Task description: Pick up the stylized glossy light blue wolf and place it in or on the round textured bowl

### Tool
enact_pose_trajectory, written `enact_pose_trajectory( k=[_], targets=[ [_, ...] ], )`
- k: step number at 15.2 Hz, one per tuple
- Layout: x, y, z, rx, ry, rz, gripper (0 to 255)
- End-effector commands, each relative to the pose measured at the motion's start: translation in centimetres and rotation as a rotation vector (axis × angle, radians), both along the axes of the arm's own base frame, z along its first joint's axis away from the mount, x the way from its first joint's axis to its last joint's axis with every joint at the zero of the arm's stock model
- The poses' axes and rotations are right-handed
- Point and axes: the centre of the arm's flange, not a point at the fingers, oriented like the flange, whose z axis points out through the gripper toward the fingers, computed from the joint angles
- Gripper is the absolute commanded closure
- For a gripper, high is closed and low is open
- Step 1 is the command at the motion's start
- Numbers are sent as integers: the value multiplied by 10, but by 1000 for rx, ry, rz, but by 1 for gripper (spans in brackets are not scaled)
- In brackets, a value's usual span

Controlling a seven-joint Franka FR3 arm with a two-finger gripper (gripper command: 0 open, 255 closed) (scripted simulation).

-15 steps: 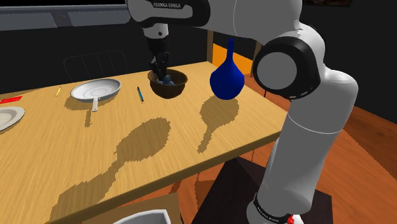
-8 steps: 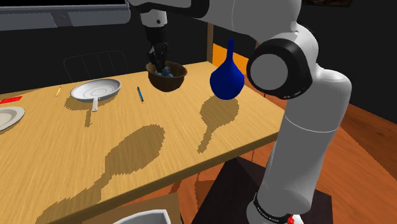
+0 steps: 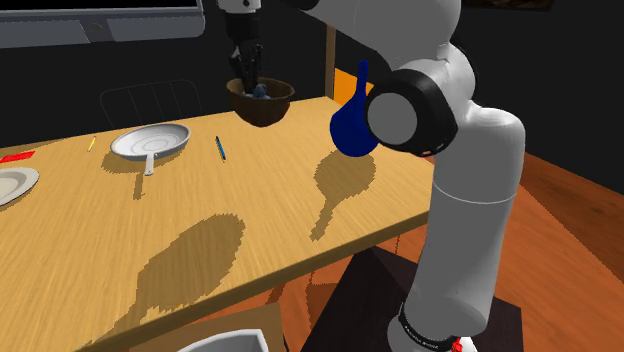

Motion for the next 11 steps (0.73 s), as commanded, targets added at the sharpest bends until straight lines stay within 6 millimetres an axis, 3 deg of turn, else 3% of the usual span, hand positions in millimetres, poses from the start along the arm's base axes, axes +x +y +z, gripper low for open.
enact_pose_trajectory(
  k=[1, 4, 5, 6, 11],
  targets=[
    [-2, 1, 4, 0, 0, 1, 255],
    [-2, 1, -12, 0, 0, 1, 255],
    [-1, 1, -7, 0, 0, 0, 255],
    [-1, 1, -7, 0, 0, 0, 0],
    [-20, 19, -72, -65, -47, 65, 0]
  ],
)
